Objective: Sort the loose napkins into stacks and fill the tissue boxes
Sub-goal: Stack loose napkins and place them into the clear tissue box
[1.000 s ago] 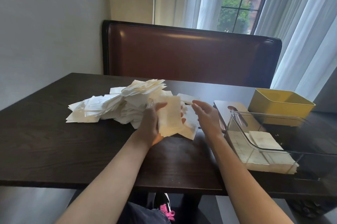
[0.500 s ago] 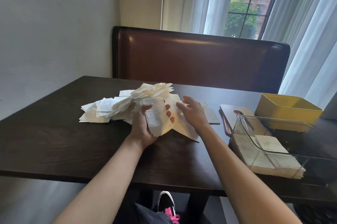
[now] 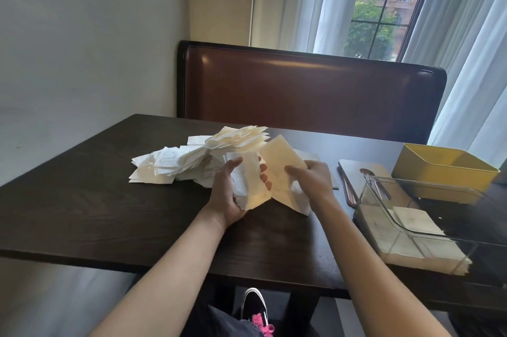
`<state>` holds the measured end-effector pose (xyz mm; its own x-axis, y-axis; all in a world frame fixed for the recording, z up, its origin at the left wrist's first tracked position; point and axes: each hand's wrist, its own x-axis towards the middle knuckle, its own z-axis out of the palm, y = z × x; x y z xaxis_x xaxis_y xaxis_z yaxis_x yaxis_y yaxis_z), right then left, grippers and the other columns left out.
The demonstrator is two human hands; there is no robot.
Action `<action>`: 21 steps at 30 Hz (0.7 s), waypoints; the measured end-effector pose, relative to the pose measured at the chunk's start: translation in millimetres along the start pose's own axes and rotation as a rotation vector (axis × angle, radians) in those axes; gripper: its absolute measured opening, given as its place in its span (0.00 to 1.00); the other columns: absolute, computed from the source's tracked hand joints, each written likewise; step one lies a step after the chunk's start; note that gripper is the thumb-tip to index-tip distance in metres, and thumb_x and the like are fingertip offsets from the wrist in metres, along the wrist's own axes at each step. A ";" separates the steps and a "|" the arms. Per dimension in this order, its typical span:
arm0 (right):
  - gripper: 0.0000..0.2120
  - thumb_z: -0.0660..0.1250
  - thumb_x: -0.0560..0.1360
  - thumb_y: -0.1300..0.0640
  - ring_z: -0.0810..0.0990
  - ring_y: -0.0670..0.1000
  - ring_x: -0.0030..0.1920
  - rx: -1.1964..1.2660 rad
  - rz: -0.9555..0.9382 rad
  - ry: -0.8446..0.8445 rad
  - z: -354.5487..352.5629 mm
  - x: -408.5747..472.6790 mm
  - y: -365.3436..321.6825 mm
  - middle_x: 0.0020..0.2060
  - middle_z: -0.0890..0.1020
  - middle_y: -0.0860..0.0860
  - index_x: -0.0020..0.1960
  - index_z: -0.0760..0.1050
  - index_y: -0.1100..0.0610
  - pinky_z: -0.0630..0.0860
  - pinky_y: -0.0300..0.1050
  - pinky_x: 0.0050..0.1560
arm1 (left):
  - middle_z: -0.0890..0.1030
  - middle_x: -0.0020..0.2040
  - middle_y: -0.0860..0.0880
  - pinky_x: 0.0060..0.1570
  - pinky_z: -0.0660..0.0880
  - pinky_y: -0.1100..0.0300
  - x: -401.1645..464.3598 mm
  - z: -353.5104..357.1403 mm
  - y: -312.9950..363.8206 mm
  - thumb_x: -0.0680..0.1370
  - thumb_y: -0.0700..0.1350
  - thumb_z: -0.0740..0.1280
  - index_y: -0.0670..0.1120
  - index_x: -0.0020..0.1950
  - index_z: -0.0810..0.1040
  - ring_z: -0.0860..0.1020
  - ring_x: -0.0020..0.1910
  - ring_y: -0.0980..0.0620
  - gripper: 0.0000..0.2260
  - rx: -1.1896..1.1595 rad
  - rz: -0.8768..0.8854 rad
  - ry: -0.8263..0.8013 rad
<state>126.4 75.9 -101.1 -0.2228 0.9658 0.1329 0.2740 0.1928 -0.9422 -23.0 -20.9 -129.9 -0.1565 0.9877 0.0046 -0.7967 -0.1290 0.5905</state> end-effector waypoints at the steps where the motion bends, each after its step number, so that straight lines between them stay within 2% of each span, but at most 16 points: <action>1: 0.06 0.72 0.70 0.63 0.76 0.51 0.38 0.015 0.025 -0.013 -8.2 -1.2 5.3 0.35 0.78 0.53 0.43 0.81 0.68 0.69 0.43 0.37 | 0.79 0.50 0.42 0.49 0.78 0.50 0.3 0.1 -0.4 0.78 0.50 0.65 0.41 0.66 0.73 0.79 0.41 0.47 0.20 0.002 0.000 -0.010; 4: 0.06 0.73 0.71 0.63 0.78 0.48 0.40 -0.057 0.089 -0.078 -23.7 -5.2 18.2 0.40 0.80 0.51 0.48 0.80 0.60 0.72 0.41 0.39 | 0.79 0.50 0.42 0.49 0.79 0.50 0.8 2.0 -2.1 0.78 0.50 0.65 0.41 0.65 0.75 0.79 0.41 0.47 0.18 0.001 -0.028 -0.003; 6: 0.07 0.75 0.72 0.59 0.79 0.46 0.39 -0.108 0.107 -0.068 -26.0 -5.9 24.9 0.42 0.81 0.50 0.48 0.80 0.57 0.78 0.44 0.42 | 0.79 0.49 0.42 0.49 0.80 0.50 0.5 4.0 -4.6 0.78 0.50 0.66 0.42 0.65 0.75 0.79 0.43 0.46 0.19 0.022 -0.061 0.011; 8: 0.07 0.75 0.72 0.57 0.81 0.49 0.40 -0.132 0.085 -0.055 -24.2 -5.6 28.0 0.40 0.83 0.52 0.46 0.81 0.60 0.80 0.48 0.47 | 0.80 0.51 0.43 0.52 0.79 0.49 0.5 4.5 -6.9 0.76 0.51 0.68 0.42 0.66 0.74 0.79 0.45 0.46 0.22 0.066 -0.096 0.035; 11: 0.06 0.74 0.72 0.56 0.84 0.53 0.42 -0.154 -0.003 0.051 -20.0 -4.6 27.3 0.38 0.85 0.52 0.43 0.84 0.59 0.79 0.50 0.47 | 0.81 0.52 0.42 0.56 0.77 0.47 2.0 1.7 -8.8 0.74 0.53 0.71 0.41 0.67 0.76 0.81 0.48 0.45 0.26 0.126 -0.122 0.079; 14: 0.06 0.73 0.71 0.58 0.84 0.53 0.42 -0.017 -0.100 0.163 -23.0 -10.6 16.8 0.40 0.85 0.53 0.47 0.84 0.59 0.81 0.50 0.45 | 0.83 0.48 0.43 0.55 0.79 0.49 -0.5 5.4 -11.0 0.77 0.56 0.68 0.41 0.66 0.77 0.82 0.46 0.46 0.23 0.147 -0.115 0.067; 17: 0.07 0.72 0.73 0.62 0.82 0.51 0.37 0.178 -0.131 0.159 -26.4 -21.9 1.0 0.39 0.85 0.55 0.51 0.83 0.61 0.81 0.42 0.36 | 0.84 0.44 0.45 0.50 0.80 0.50 -3.0 10.9 -12.4 0.81 0.60 0.61 0.44 0.61 0.79 0.83 0.42 0.48 0.21 0.215 -0.086 0.023; 21: 0.06 0.69 0.77 0.63 0.84 0.53 0.42 0.424 -0.102 0.089 -27.0 -38.2 -18.7 0.44 0.85 0.57 0.52 0.81 0.61 0.79 0.37 0.34 | 0.85 0.48 0.47 0.50 0.81 0.52 -3.1 13.8 -16.7 0.79 0.67 0.55 0.45 0.70 0.74 0.85 0.48 0.50 0.31 0.337 -0.030 0.006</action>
<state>155.0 40.1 -80.2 -0.1421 0.9602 0.2405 -0.1577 0.2179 -0.9631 -1.2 -20.6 -128.6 -0.1405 0.9899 -0.0212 -0.5629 -0.0622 0.8241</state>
